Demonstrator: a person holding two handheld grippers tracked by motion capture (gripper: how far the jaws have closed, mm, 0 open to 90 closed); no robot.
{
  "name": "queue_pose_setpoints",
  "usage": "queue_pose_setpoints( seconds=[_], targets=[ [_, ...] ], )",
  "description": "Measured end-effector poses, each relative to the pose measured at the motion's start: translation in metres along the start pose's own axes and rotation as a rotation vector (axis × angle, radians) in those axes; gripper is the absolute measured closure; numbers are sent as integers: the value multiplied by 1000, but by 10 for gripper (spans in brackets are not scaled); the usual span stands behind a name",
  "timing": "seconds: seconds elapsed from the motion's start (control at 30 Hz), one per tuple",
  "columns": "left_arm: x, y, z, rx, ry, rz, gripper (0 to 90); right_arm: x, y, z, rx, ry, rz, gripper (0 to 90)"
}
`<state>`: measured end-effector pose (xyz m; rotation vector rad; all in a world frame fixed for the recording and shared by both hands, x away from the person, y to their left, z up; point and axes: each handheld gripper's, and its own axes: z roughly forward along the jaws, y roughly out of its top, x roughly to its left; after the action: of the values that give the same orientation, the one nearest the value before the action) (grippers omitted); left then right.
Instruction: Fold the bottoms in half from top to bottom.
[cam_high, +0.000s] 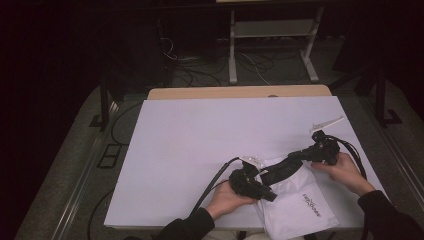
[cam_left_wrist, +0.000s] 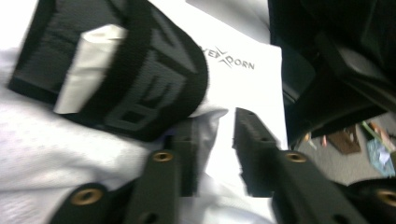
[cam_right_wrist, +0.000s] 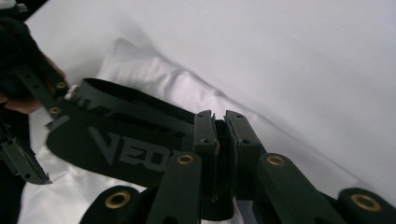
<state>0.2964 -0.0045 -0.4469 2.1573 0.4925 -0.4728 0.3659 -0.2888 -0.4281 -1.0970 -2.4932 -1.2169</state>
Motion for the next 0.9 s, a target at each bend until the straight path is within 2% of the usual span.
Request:
queue_pose_setpoints(
  seconds=[0.23,0.3,0.37,0.43,0.67,0.77,0.9],
  targets=[
    [-10,2,-7,22,102,26,440,3,-6,-12,-25,39,14,823],
    [-10,3,-11,6,106,17,410,5,-8,-15,-33,44,15,823],
    [-10,4,-16,-16,108,17,404,6,-9,-18,-45,53,14,823],
    [-9,4,-22,-46,93,13,391,8,-10,-21,-52,59,12,823],
    [-3,8,-43,-202,71,-11,329,14,-16,-26,-57,89,1,822],
    [2,10,-50,-245,94,-8,299,17,-18,-28,-54,96,-4,822],
    [7,13,-55,-270,118,0,271,20,-23,-31,-43,104,-9,820]
  ],
)
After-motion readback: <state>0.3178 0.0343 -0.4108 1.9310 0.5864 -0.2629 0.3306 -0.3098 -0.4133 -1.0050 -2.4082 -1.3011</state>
